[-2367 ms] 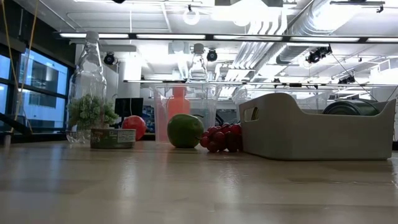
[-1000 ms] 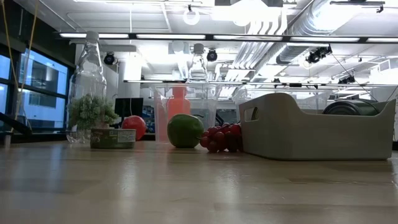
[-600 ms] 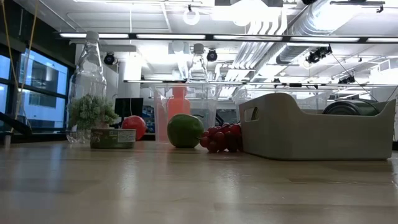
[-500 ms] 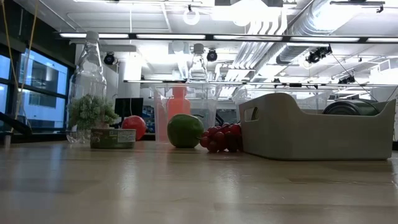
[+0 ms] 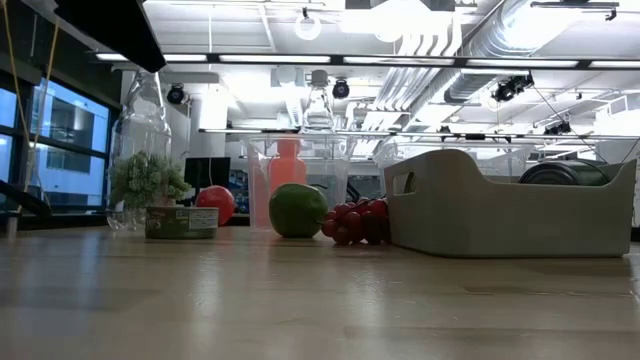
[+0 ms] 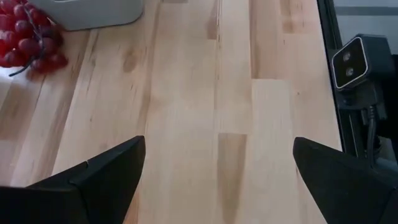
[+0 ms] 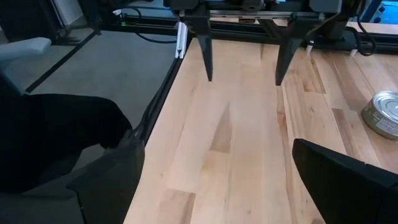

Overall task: Pick & Place Food Item
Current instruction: Put the green tuna can into the gray bin

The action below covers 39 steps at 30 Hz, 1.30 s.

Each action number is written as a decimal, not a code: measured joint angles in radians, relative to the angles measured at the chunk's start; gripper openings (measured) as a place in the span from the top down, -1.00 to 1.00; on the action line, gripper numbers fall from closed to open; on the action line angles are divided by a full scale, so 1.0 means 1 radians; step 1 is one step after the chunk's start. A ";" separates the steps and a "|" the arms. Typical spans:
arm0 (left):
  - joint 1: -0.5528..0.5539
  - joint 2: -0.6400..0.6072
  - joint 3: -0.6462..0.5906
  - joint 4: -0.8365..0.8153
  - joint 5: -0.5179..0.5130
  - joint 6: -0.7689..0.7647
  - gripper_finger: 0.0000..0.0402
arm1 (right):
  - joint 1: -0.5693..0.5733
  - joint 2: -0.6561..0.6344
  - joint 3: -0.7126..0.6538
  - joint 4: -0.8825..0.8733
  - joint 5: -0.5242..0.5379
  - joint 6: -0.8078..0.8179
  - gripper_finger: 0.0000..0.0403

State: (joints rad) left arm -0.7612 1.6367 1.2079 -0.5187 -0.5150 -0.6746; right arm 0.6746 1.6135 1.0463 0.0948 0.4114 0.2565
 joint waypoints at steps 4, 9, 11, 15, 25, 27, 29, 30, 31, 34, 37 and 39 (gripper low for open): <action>0.000 0.000 0.000 -0.047 -0.057 -0.005 -0.98 | -0.014 0.000 0.000 0.000 0.000 0.000 -0.97; 0.000 0.000 0.000 -0.184 -0.153 -0.101 -0.98 | -0.030 -0.001 0.000 -0.001 0.000 0.005 -0.97; 0.000 0.000 0.000 -0.268 -0.199 -0.184 -0.98 | -0.030 -0.001 0.000 0.000 0.000 0.005 -0.97; 0.015 0.000 0.000 -0.457 -0.232 -0.348 -0.98 | -0.029 -0.001 0.000 0.000 0.000 0.007 -0.97; 0.162 0.000 -0.098 -0.491 -0.100 -0.220 -0.98 | -0.030 -0.001 0.000 -0.001 0.000 0.008 -0.97; 0.194 0.000 -0.129 -0.482 -0.081 -0.186 -0.98 | -0.030 -0.001 0.000 -0.001 0.000 0.008 -0.97; 0.225 0.000 -0.161 -0.465 -0.050 -0.141 -0.98 | -0.030 -0.001 0.000 -0.001 0.000 0.008 -0.97; 0.239 0.000 -0.174 -0.458 -0.034 -0.121 -0.98 | -0.030 -0.001 0.000 -0.001 0.000 0.008 -0.97; 0.252 0.000 -0.185 -0.446 -0.017 -0.098 -0.98 | -0.030 -0.001 0.000 -0.001 0.000 0.008 -0.97; 0.284 0.000 -0.214 -0.395 0.025 -0.010 -0.98 | -0.030 -0.001 0.000 -0.002 0.000 0.008 -0.97; 0.309 0.000 -0.242 -0.306 0.038 0.114 -0.98 | -0.030 -0.001 0.000 -0.002 0.000 0.008 -0.97; 0.329 0.000 -0.255 -0.262 0.075 0.189 -0.98 | -0.030 -0.001 0.000 -0.003 0.000 0.008 -0.97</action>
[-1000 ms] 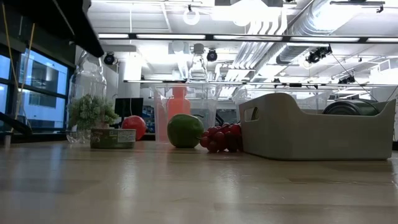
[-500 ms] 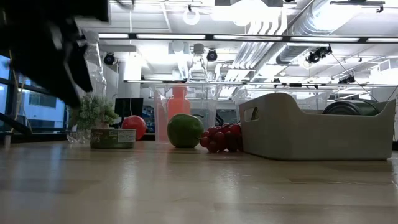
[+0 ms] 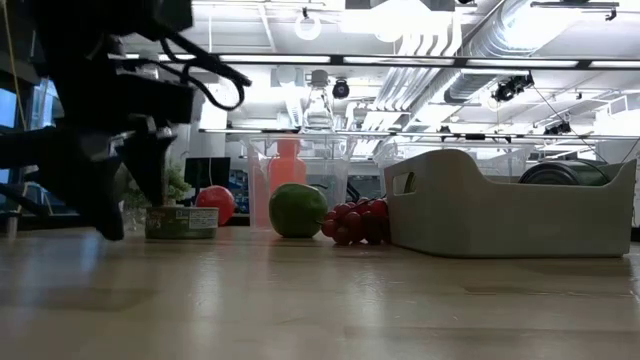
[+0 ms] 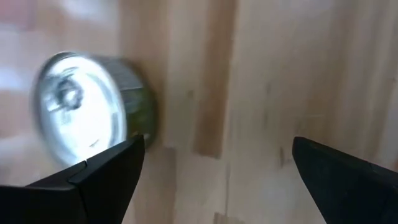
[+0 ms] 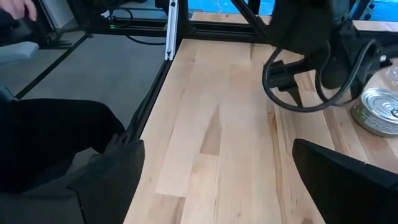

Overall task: Pick & Place Food Item
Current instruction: Put the green tuna can into the gray bin

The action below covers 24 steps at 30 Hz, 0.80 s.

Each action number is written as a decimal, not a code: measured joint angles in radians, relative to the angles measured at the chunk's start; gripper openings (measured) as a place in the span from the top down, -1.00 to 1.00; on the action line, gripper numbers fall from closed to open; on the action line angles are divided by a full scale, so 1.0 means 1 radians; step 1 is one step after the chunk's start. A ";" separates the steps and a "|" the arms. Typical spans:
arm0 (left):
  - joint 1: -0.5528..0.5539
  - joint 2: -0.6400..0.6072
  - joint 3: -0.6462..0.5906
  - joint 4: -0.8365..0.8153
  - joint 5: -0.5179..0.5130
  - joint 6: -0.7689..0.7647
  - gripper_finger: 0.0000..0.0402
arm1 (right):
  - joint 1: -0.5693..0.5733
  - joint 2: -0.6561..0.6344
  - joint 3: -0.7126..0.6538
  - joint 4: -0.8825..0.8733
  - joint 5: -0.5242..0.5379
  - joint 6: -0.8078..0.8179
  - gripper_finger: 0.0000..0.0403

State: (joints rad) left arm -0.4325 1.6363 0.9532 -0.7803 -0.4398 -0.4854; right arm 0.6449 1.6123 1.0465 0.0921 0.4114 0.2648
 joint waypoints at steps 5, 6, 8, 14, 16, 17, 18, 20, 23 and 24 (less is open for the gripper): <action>0.057 0.000 -0.004 0.035 0.060 0.043 -0.98 | 0.000 0.000 0.000 -0.014 0.000 0.000 -0.97; 0.067 0.000 -0.004 0.035 0.060 0.035 -0.98 | 0.000 0.000 0.000 -0.014 0.000 0.000 -0.97; 0.080 0.000 -0.004 0.038 0.060 0.017 -0.98 | 0.000 0.000 0.000 -0.014 0.000 0.000 -0.97; 0.078 0.000 -0.004 0.037 0.037 0.013 -0.98 | 0.000 0.000 0.000 -0.036 0.000 0.000 -0.97; 0.071 0.000 -0.004 0.038 0.003 0.010 -0.98 | 0.000 0.000 0.000 -0.036 0.000 0.000 -0.97; 0.067 0.000 -0.004 0.039 -0.012 0.010 -0.98 | 0.000 0.000 0.000 -0.036 0.000 0.000 -0.97; 0.061 0.000 -0.004 0.040 -0.027 0.010 -0.98 | 0.000 0.000 0.000 -0.036 0.000 0.000 -0.97; 0.047 0.000 -0.004 0.041 -0.071 0.010 -0.98 | 0.000 0.000 0.000 -0.036 0.000 0.000 -0.97; 0.035 0.000 -0.004 0.041 -0.123 0.011 -0.98 | 0.000 0.000 0.000 -0.036 0.000 0.000 -0.97; 0.037 0.000 -0.004 0.041 -0.120 0.014 -0.98 | 0.000 0.000 0.000 -0.036 0.000 0.000 -0.97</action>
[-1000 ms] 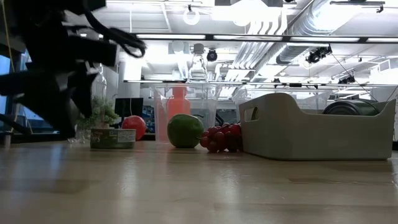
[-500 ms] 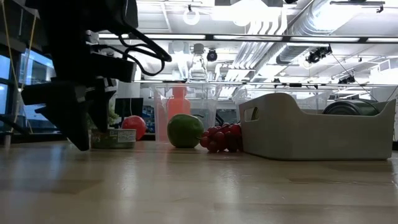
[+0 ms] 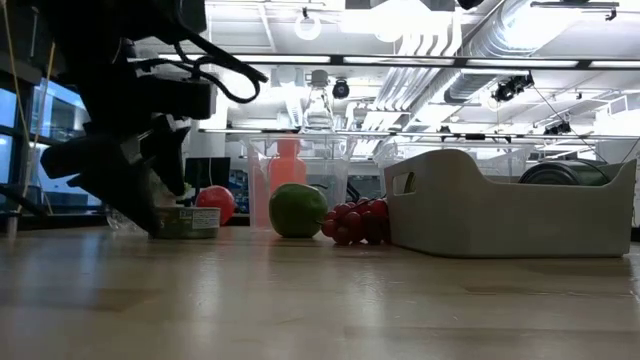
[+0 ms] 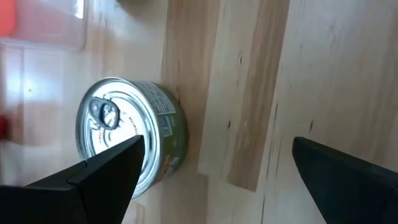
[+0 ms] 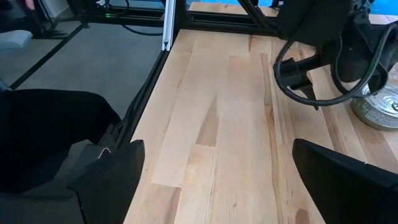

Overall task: Pick & Place Food Item
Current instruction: Put the green tuna can into the gray bin

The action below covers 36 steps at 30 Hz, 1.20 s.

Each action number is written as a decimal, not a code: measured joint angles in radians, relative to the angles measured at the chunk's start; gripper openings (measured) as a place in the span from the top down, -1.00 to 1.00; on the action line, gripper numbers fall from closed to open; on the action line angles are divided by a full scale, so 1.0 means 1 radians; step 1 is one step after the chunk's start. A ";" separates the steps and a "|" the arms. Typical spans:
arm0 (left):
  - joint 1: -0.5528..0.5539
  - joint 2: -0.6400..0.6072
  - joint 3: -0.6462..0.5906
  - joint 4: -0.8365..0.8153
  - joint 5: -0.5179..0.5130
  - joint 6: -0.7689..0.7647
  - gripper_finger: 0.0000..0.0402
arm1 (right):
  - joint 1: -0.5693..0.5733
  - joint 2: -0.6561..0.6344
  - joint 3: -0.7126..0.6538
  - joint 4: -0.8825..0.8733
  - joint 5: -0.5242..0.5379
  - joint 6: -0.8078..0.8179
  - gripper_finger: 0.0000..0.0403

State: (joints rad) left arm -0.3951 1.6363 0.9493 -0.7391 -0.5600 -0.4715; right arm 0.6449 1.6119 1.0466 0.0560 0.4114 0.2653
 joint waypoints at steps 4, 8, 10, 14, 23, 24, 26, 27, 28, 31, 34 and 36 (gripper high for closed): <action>0.046 0.000 -0.010 0.010 0.110 0.012 -0.98 | 0.000 0.000 0.000 0.001 0.000 0.000 -0.97; 0.087 -0.002 -0.031 0.018 0.130 -0.009 -0.98 | 0.000 0.000 0.000 0.001 0.000 0.000 -0.97; 0.096 -0.002 -0.035 0.019 0.128 -0.017 -0.98 | 0.000 0.000 0.000 0.000 0.000 0.000 -0.97; 0.077 -0.002 -0.037 0.039 0.133 -0.016 -0.98 | 0.000 0.000 0.000 0.000 0.000 0.000 -0.97; -0.045 -0.002 -0.037 0.097 0.147 -0.092 -0.98 | 0.000 0.000 0.000 -0.008 0.000 0.000 -0.97; -0.058 -0.002 -0.036 0.111 0.149 -0.100 -0.98 | 0.000 0.000 0.000 -0.008 0.000 0.000 -0.97; -0.083 -0.002 -0.036 0.137 0.154 -0.115 -0.98 | 0.000 0.000 0.000 -0.008 0.000 0.000 -0.97; -0.094 -0.002 -0.036 0.149 0.154 -0.123 -0.98 | 0.000 0.000 0.000 -0.008 0.000 0.000 -0.97; -0.105 -0.002 -0.036 0.159 0.155 -0.128 -0.98 | 0.000 0.000 0.000 -0.008 0.000 0.000 -0.97; -0.136 -0.002 -0.036 0.192 0.159 -0.132 -0.98 | 0.000 0.000 0.000 -0.008 0.000 0.000 -0.97; -0.165 -0.002 -0.036 0.224 0.162 -0.135 -0.98 | 0.000 0.000 0.000 -0.008 0.000 0.000 -0.97; -0.182 -0.002 -0.036 0.241 0.163 -0.135 -0.98 | 0.000 0.000 0.000 -0.008 0.001 0.000 -0.97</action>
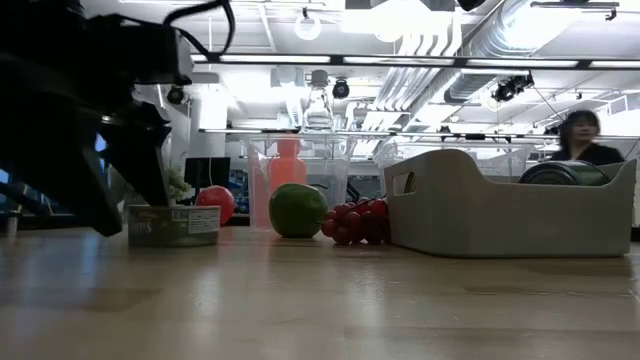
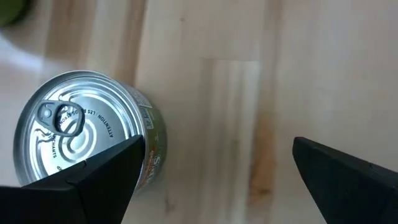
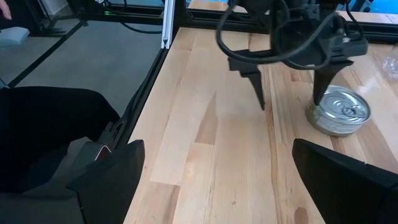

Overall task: Pick & Place Food Item
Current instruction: Put the green tuna can into the gray bin

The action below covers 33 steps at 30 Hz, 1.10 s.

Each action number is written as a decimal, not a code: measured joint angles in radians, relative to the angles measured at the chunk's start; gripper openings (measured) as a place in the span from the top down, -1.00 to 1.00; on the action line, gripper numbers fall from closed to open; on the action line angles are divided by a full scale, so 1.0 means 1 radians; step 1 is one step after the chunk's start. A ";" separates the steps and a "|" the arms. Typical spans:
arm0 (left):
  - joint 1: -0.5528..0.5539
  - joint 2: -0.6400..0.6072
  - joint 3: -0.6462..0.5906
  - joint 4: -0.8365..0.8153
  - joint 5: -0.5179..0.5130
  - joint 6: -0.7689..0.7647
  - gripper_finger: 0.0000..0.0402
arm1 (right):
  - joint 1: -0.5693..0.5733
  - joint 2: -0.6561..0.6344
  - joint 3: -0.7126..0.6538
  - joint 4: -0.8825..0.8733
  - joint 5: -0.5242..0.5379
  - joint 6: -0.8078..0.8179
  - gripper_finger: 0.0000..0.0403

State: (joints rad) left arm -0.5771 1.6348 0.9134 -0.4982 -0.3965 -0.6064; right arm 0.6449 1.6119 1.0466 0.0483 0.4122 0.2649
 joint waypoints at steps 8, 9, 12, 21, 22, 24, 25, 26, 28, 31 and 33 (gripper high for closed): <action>-0.043 0.001 0.000 0.014 0.021 0.001 -0.98 | -0.006 0.000 0.000 0.000 0.005 0.000 -0.97; -0.044 0.000 0.000 0.017 0.026 0.000 -0.98 | -0.006 0.000 0.000 0.000 0.005 0.000 -0.97; -0.044 0.012 0.000 0.032 0.027 0.003 -0.98 | -0.006 0.000 0.000 -0.001 0.005 0.000 -0.97; -0.054 0.107 0.003 0.067 0.050 0.016 -0.98 | -0.009 0.000 0.000 -0.004 0.004 0.000 -0.97; -0.059 0.111 0.003 0.086 0.070 0.015 -0.98 | -0.011 0.000 0.000 -0.005 0.004 0.000 -0.97; -0.071 0.126 -0.002 0.115 0.147 -0.007 -0.98 | -0.013 0.000 0.000 -0.008 0.004 0.000 -0.97; -0.077 0.127 -0.002 0.138 0.152 0.015 -0.98 | -0.014 0.000 0.000 -0.008 0.004 0.000 -0.97; -0.081 0.128 -0.002 0.158 0.163 0.018 -0.98 | -0.017 0.000 0.000 -0.008 0.004 0.000 -0.97; -0.085 0.139 -0.002 0.173 0.188 0.028 -0.98 | -0.018 0.000 0.000 -0.015 0.003 0.000 -0.97; -0.092 0.140 -0.002 0.177 0.170 0.023 -0.98 | -0.025 0.000 0.000 -0.017 0.004 0.003 -0.97; -0.093 0.140 -0.002 0.181 0.154 0.025 -0.98 | -0.025 0.000 0.000 -0.017 0.004 0.003 -0.97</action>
State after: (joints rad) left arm -0.6700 1.7748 0.9112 -0.3171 -0.2430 -0.5819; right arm 0.6197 1.6119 1.0466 0.0317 0.4158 0.2684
